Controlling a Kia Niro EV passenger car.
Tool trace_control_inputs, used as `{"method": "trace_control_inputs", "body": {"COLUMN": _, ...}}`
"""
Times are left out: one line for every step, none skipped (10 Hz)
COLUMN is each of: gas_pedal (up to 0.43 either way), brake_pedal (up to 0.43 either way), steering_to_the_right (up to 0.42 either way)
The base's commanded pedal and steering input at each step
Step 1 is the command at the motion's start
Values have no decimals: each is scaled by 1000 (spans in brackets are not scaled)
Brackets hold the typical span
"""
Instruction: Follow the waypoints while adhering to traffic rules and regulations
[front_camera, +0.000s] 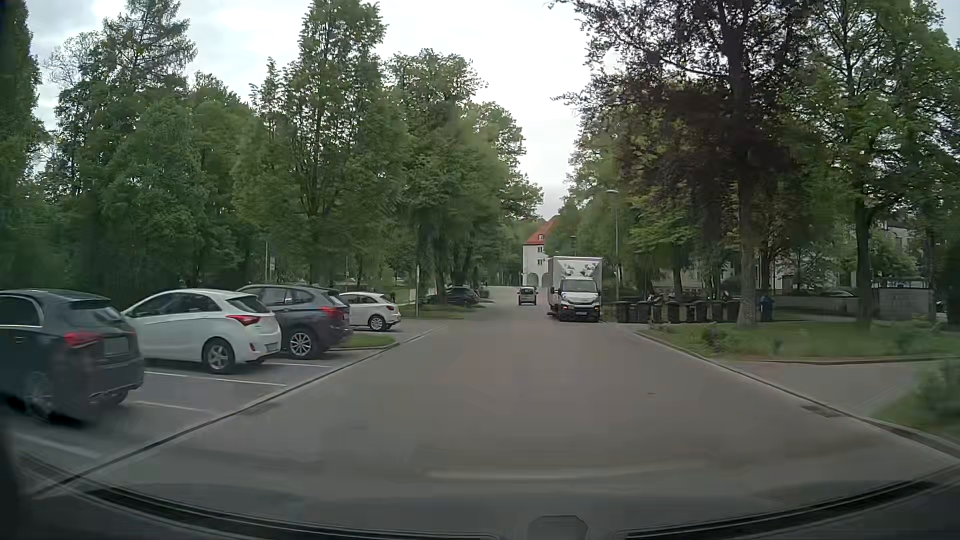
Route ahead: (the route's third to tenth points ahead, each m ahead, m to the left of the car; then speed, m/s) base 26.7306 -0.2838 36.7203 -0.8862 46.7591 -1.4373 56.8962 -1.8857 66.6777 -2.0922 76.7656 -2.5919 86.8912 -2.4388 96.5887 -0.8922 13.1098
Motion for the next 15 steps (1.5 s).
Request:
{"method": "trace_control_inputs", "body": {"gas_pedal": 47, "brake_pedal": 0, "steering_to_the_right": -7}}
{"method": "trace_control_inputs", "body": {"gas_pedal": 39, "brake_pedal": 0, "steering_to_the_right": -6}}
{"method": "trace_control_inputs", "body": {"gas_pedal": 39, "brake_pedal": 0, "steering_to_the_right": -6}}
{"method": "trace_control_inputs", "body": {"gas_pedal": 28, "brake_pedal": 0, "steering_to_the_right": -5}}
{"method": "trace_control_inputs", "body": {"gas_pedal": 28, "brake_pedal": 0, "steering_to_the_right": -5}}
{"method": "trace_control_inputs", "body": {"gas_pedal": 28, "brake_pedal": 0, "steering_to_the_right": -4}}
{"method": "trace_control_inputs", "body": {"gas_pedal": 28, "brake_pedal": 0, "steering_to_the_right": -3}}
{"method": "trace_control_inputs", "body": {"gas_pedal": 39, "brake_pedal": 0, "steering_to_the_right": -1}}
{"method": "trace_control_inputs", "body": {"gas_pedal": 39, "brake_pedal": 0, "steering_to_the_right": -2}}
{"method": "trace_control_inputs", "body": {"gas_pedal": 39, "brake_pedal": 0, "steering_to_the_right": -1}}
{"method": "trace_control_inputs", "body": {"gas_pedal": 39, "brake_pedal": 0, "steering_to_the_right": -1}}
{"method": "trace_control_inputs", "body": {"gas_pedal": 47, "brake_pedal": 0, "steering_to_the_right": -1}}
{"method": "trace_control_inputs", "body": {"gas_pedal": 47, "brake_pedal": 0, "steering_to_the_right": 1}}
{"method": "trace_control_inputs", "body": {"gas_pedal": 59, "brake_pedal": 0, "steering_to_the_right": 4}}
{"method": "trace_control_inputs", "body": {"gas_pedal": 67, "brake_pedal": 0, "steering_to_the_right": 8}}
